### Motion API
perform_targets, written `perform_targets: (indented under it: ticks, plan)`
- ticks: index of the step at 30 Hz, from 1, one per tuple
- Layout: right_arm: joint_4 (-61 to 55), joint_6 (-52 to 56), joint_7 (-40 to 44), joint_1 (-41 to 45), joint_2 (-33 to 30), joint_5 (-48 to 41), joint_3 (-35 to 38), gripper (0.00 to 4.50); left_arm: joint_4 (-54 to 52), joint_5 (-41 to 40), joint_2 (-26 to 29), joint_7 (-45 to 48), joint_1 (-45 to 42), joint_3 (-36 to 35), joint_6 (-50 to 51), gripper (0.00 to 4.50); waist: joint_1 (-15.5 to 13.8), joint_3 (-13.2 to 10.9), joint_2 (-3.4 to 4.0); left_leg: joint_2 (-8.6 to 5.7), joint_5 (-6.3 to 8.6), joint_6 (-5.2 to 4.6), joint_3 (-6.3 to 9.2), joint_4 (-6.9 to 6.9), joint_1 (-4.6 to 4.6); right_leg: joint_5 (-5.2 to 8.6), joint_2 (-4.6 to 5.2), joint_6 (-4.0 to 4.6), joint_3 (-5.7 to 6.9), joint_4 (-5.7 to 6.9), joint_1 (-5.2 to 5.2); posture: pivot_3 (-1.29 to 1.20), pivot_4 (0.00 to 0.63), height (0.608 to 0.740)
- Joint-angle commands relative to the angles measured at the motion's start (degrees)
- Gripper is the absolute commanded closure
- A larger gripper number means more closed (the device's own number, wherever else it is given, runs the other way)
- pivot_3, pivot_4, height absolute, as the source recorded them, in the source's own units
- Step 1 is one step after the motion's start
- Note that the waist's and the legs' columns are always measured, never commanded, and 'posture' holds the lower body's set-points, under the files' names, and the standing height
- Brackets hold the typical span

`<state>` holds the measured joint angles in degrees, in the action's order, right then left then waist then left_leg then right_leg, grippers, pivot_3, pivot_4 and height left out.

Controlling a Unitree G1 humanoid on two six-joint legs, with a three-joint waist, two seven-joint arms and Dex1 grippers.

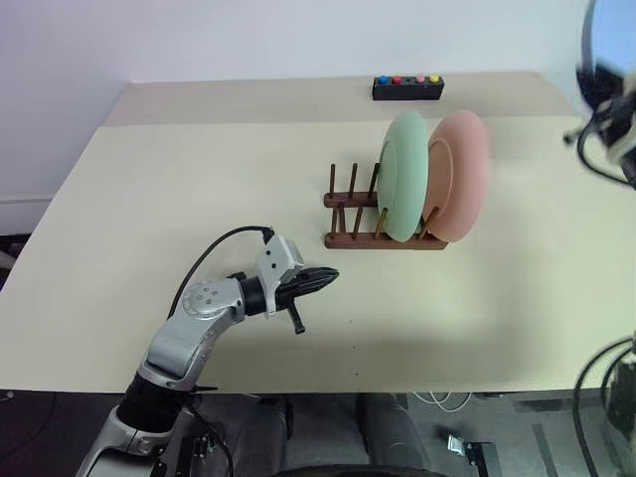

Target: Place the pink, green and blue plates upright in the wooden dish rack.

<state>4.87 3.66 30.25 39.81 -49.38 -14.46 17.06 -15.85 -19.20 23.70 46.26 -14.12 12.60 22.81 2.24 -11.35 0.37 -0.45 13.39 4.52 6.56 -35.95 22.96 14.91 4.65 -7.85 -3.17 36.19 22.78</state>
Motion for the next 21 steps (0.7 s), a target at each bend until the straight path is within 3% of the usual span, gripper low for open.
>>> perform_targets:
  ticks: [1,6,10,13,21]
  plan:
    - [-8.38,2.46,2.52,2.54,2.94,-5.92,-1.25,4.41,-1.44,0.01,0.21,0.14,0.34,-0.49,-1.32,4.5,-0.13,0.01,-0.07,0.0,0.0,0.0,0.01,-0.04,0.05,0.0,0.01,-0.01,0.01,-0.04,0.0,0.0,0.15,0.734]
    - [-18.67,9.62,6.16,3.75,8.2,-16.16,-4.22,4.41,-1.56,0.21,0.54,-1.1,1.17,-1.75,-1.42,4.5,-0.14,0.01,-0.08,-0.02,0.0,-0.01,0.02,-0.16,0.11,-0.01,0.04,0.0,0.01,-0.01,0.03,0.0,0.15,0.734]
    - [-27.83,17.8,5.49,5.37,16.89,-32.28,-7.67,4.41,-1.22,0.1,1.93,-2.76,2.44,-5.17,-1.39,4.5,0.25,0.01,-0.06,-0.01,0.0,-0.01,0.04,-0.12,0.1,-0.01,0.03,0.0,0.01,0.03,0.07,0.0,0.15,0.734]
    - [-31.19,23.0,0.75,6.03,23.03,-42.65,-8.06,4.41,-0.65,0.24,3.29,-3.37,3.34,-7.22,-1.67,4.5,0.29,0.0,-0.05,0.06,0.0,-0.01,0.05,-0.03,0.09,0.0,-0.03,0.03,0.01,0.15,0.18,0.0,0.15,0.734]
    - [-32.02,26.9,-14.31,1.02,34.15,-51.8,-8.75,4.41,-0.29,0.28,5.19,-4.31,4.65,-10.61,-2.2,4.5,-0.18,0.06,-0.15,0.02,0.0,-0.01,0.06,-0.15,0.19,0.0,0.0,0.03,0.03,0.14,0.21,0.0,0.15,0.734]
